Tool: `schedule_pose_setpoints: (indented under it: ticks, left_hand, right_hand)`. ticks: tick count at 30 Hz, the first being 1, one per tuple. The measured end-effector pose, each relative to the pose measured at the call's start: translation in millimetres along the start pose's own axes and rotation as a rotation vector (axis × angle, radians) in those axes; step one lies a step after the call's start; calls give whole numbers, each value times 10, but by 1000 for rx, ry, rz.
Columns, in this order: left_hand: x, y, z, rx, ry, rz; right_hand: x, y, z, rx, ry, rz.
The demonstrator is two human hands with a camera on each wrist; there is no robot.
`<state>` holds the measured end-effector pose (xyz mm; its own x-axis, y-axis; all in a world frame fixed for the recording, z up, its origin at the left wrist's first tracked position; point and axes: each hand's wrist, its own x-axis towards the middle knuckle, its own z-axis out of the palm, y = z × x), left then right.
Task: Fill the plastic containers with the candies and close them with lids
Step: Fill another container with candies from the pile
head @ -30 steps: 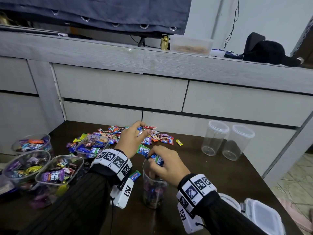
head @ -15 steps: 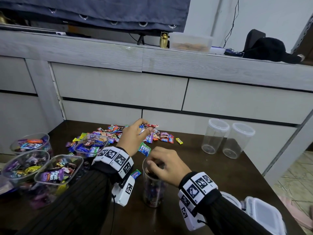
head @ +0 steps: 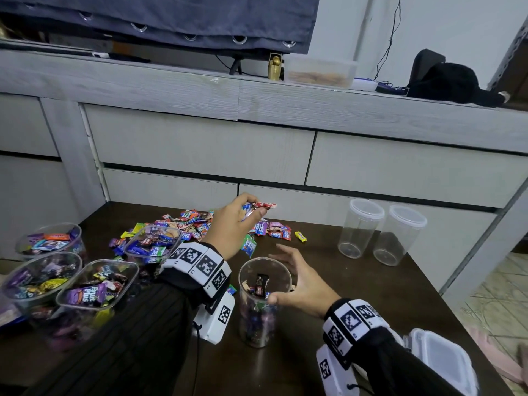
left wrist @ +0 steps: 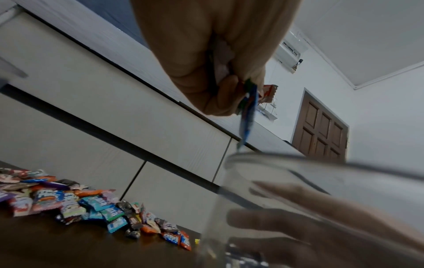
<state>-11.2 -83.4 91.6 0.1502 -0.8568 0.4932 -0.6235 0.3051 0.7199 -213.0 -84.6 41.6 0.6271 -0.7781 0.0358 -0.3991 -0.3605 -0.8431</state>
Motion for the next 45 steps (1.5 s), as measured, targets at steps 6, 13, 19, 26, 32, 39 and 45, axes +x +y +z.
schedule_pose_setpoints:
  ticks: [6, 13, 19, 26, 32, 39, 45]
  left_hand:
    - [-92, 138, 93, -103, -115, 52]
    - [-323, 67, 171, -132, -265, 124]
    - [-420, 42, 182, -74, -285, 217]
    - [-428, 56, 159, 176, -443, 336]
    - [-453, 92, 140, 301, -457, 451]
    - [-445, 126, 91, 359, -524, 475]
    - [-416, 142, 119, 471, -602, 409]
  right_hand:
    - [13, -16, 92, 166, -45, -21]
    - [16, -40, 136, 77, -42, -60]
    - [10, -69, 107, 16, -44, -17]
    - [14, -40, 133, 111, -29, -47]
    - [8, -72, 118, 134, -60, -54]
    - [9, -66, 106, 128, -79, -44]
    - [18, -25, 115, 165, -77, -39]
